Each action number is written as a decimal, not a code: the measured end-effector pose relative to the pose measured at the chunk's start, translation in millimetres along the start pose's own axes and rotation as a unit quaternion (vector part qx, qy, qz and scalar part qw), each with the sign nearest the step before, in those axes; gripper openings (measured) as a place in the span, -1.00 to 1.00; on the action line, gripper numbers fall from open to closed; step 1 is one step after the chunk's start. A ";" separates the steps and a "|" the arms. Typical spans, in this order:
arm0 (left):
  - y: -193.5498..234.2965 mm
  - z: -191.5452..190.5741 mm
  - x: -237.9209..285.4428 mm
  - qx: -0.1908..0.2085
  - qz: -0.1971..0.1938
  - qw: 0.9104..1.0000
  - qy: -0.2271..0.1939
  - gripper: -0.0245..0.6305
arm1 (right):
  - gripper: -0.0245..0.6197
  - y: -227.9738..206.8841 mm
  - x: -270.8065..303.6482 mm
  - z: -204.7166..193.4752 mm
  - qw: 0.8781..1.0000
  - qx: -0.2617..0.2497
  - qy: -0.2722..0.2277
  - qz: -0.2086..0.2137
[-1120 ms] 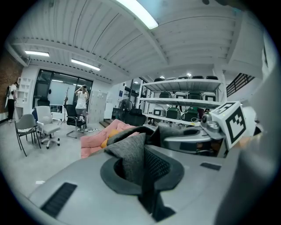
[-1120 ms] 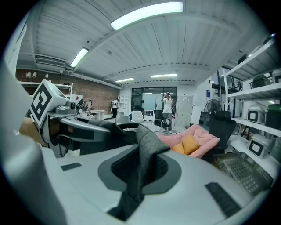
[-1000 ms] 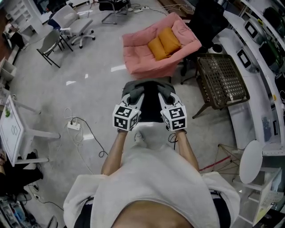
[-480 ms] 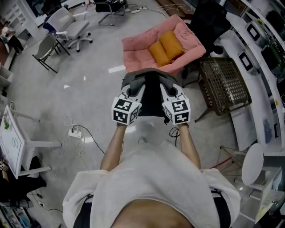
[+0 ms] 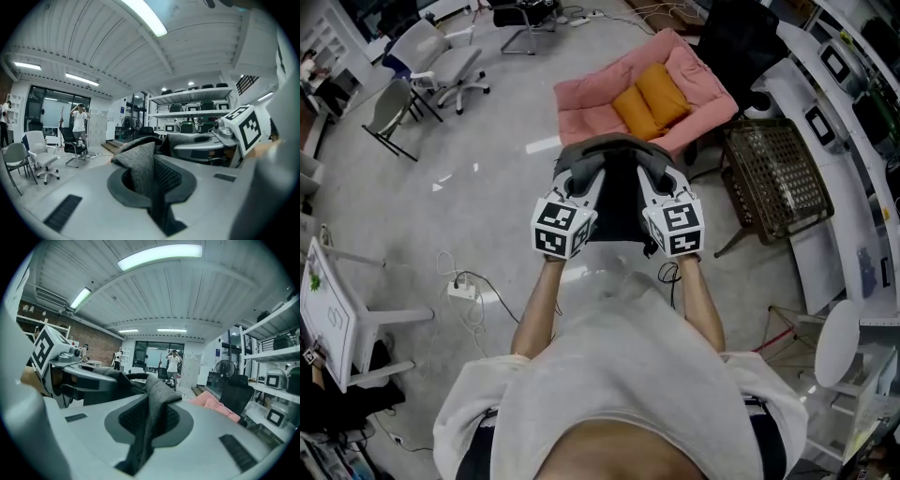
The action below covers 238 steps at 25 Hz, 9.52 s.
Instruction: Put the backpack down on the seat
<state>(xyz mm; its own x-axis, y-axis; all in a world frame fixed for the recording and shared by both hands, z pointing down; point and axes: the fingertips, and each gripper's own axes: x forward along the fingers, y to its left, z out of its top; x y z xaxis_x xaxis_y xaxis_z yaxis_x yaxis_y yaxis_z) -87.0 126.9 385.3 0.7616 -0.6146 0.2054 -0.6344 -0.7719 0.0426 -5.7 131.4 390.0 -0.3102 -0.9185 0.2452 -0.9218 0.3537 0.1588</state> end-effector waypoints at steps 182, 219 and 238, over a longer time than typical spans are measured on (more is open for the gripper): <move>526.6 -246.6 559.1 -0.178 0.012 0.941 0.288 -0.05 | 0.19 -270.2 718.4 -251.8 0.950 0.182 0.240 0.080; 411.3 -81.8 448.8 -0.098 0.009 0.985 0.139 -0.88 | -0.93 -261.1 548.2 -92.2 0.988 0.102 0.100 0.049; 405.2 -29.8 425.6 -0.075 0.037 0.991 0.106 -0.89 | -0.93 -283.6 511.4 -47.0 0.995 0.072 0.066 0.036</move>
<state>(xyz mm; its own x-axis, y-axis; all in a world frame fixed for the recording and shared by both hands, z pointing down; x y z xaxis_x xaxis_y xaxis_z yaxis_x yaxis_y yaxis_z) -23.8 -442.6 519.1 0.6777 -0.6080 0.4137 -0.7117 -0.6838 0.1608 108.0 -430.3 515.3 -0.3525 -0.8567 0.3767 -0.9247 0.3806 0.0003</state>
